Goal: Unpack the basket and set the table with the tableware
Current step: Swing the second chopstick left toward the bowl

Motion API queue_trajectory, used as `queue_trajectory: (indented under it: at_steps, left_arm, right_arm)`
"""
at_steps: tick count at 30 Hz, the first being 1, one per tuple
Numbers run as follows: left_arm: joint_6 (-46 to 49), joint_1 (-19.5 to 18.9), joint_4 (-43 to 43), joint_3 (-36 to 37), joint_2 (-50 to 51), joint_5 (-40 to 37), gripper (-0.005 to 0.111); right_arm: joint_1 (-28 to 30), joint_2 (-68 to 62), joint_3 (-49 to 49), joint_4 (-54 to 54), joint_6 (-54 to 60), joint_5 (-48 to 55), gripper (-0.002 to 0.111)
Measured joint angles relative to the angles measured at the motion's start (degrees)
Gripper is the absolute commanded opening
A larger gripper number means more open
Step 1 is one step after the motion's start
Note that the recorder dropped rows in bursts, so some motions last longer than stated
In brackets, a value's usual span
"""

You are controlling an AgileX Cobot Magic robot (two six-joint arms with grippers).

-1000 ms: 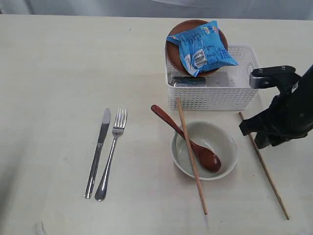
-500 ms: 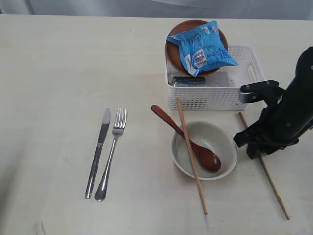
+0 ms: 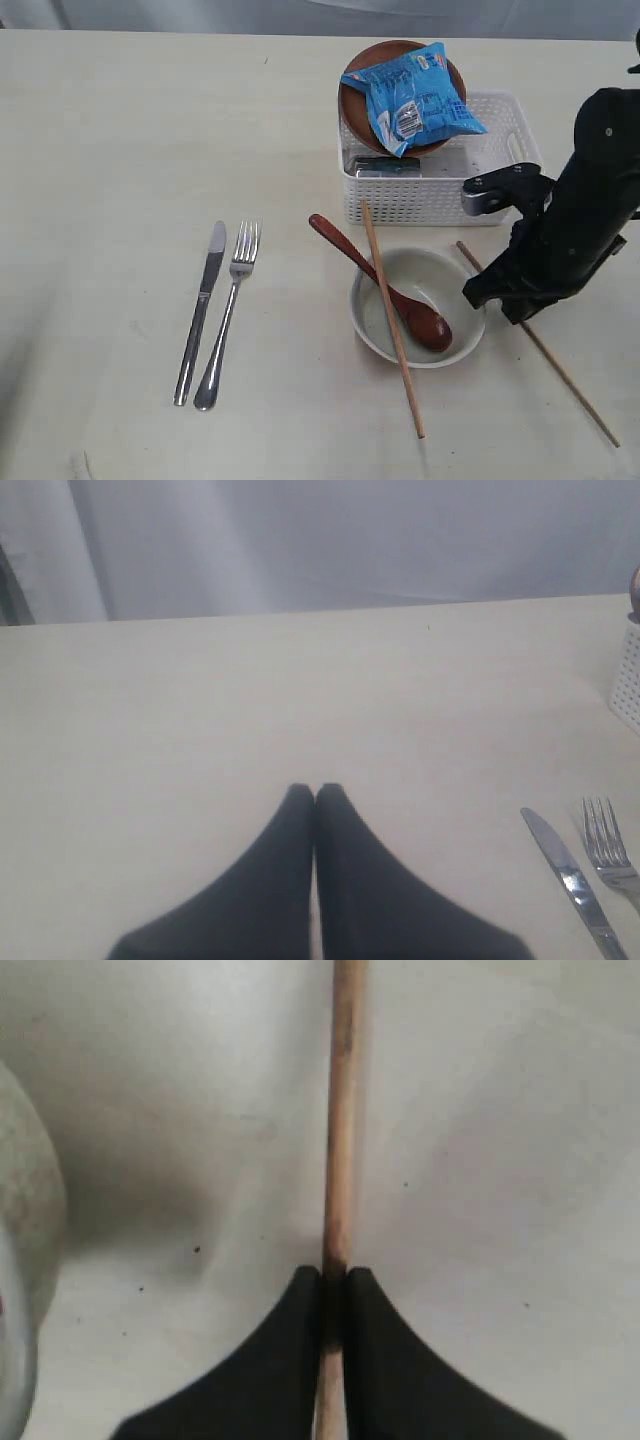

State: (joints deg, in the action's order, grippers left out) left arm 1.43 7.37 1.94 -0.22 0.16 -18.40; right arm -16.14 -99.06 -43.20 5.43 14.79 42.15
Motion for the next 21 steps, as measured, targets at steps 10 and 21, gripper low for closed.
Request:
queue_trajectory:
  at_steps: [10,21]
  left_arm:
    - [0.0,0.0,0.0,0.0,0.0,0.0,0.0]
    - [0.0,0.0,0.0,0.0,0.0,0.0,0.0]
  right_arm:
    - [0.0,7.6,-0.4,-0.1,-3.1,2.9,0.0]
    - [0.0,13.4,-0.4,15.8,1.2,5.6,0.0]
